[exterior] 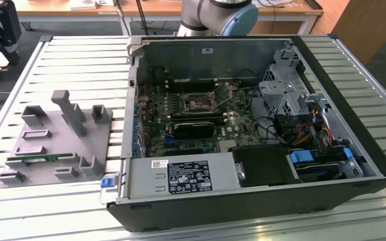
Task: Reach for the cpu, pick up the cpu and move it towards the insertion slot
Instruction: 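Pick up the cpu and move it towards the insertion slot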
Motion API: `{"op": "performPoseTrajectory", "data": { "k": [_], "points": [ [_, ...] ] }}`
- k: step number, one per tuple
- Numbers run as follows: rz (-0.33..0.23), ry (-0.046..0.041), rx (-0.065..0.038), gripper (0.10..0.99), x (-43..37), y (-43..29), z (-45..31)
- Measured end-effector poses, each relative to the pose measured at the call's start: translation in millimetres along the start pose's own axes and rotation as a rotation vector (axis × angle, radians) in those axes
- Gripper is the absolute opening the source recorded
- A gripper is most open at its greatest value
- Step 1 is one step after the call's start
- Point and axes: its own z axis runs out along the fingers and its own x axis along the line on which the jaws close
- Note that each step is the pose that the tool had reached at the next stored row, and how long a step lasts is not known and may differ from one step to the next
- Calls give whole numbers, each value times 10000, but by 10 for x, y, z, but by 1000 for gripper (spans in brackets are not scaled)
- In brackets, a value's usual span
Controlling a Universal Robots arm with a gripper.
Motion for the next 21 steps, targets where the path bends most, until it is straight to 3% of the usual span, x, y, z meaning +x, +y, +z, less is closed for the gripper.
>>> {"op": "performPoseTrajectory", "data": {
  "k": [10, 21],
  "points": [
    [0, 3, -1, 545, -225, -2, -1],
    [1, 9, 0, 545, -545, -5, -3]
  ]
}}
